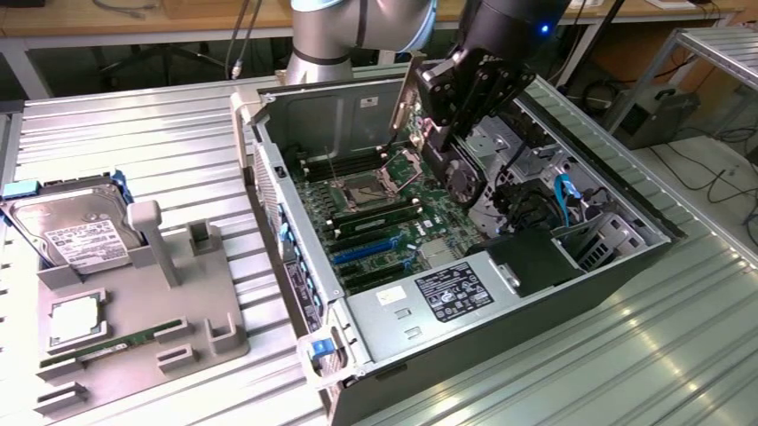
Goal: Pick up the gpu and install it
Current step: 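Insert the gpu into the slot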
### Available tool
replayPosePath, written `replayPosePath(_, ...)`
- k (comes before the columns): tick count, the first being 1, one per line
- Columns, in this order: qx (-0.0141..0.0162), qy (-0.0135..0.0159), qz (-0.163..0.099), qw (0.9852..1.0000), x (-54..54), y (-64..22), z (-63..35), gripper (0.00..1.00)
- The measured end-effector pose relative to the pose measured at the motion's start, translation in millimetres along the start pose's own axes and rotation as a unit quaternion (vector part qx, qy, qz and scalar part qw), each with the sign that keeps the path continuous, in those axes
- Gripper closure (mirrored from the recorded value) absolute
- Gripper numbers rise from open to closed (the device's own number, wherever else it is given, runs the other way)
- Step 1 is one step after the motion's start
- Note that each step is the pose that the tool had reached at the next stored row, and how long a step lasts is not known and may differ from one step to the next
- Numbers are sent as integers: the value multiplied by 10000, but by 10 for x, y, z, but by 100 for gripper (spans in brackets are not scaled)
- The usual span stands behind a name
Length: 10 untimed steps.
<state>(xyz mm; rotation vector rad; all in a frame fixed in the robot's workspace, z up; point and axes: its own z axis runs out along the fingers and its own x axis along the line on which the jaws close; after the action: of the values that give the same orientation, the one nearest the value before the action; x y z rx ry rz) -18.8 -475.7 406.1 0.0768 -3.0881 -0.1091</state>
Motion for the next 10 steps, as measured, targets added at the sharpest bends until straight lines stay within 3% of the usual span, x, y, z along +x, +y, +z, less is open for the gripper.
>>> replayPosePath(5, 28, 35, -544, 9985, -1, 0, 10, 74)
replayPosePath(10, 58, 61, -1137, 9935, -2, -2, 28, 74)
